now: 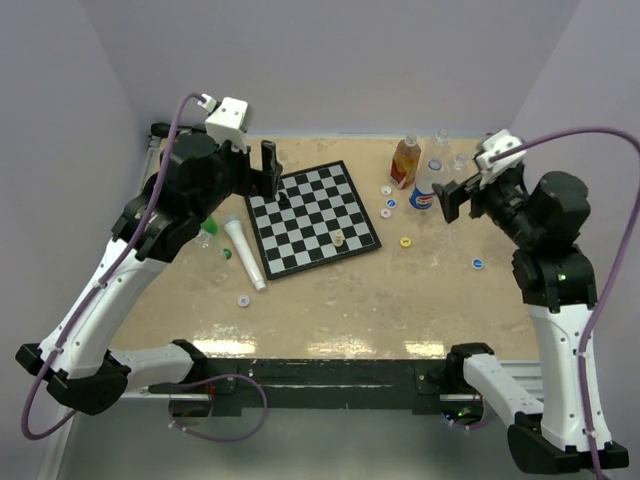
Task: Unscrew the bottle caps
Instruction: Reset both arms
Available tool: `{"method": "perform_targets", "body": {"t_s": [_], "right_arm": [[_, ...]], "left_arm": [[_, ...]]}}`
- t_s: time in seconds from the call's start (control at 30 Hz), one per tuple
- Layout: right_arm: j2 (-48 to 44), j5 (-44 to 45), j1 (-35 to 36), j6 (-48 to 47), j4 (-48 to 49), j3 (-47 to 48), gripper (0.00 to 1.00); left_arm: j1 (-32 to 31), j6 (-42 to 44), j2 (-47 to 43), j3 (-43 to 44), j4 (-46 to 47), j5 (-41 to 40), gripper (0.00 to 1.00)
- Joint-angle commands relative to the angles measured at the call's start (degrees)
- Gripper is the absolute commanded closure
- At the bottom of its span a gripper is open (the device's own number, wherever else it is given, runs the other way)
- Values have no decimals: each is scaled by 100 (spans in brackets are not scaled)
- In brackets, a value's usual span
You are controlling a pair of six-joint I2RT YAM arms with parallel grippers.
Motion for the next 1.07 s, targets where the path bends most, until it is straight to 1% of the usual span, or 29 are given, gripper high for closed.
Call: {"method": "perform_targets", "body": {"t_s": [0.0, 0.1, 0.23, 0.43, 0.47, 0.67, 0.7, 1.03], "right_arm": [[146, 1393, -14, 1219, 345, 863, 2], [164, 1622, -93, 1341, 344, 1163, 2], [103, 1868, -330, 1780, 476, 1356, 2], [-21, 2088, -453, 1983, 450, 1427, 2], [-47, 2097, -462, 2157, 441, 1418, 2], [-91, 2097, -462, 2177, 441, 1348, 2], [-91, 2097, -628, 2168, 441, 1357, 2], [14, 2141, -743, 2107, 450, 1295, 2]], "left_arm": [[7, 393, -438, 47, 133, -607, 0], [7, 437, -632, 3, 124, -704, 0], [-2, 437, -782, 38, 36, -774, 0], [15, 420, -870, 65, -25, -757, 0], [16, 402, -879, 56, -34, -757, 0], [7, 340, -1046, -93, 27, -810, 0], [7, 340, -1063, -111, 45, -844, 0], [7, 428, -1134, -348, 177, -1038, 0]]}}
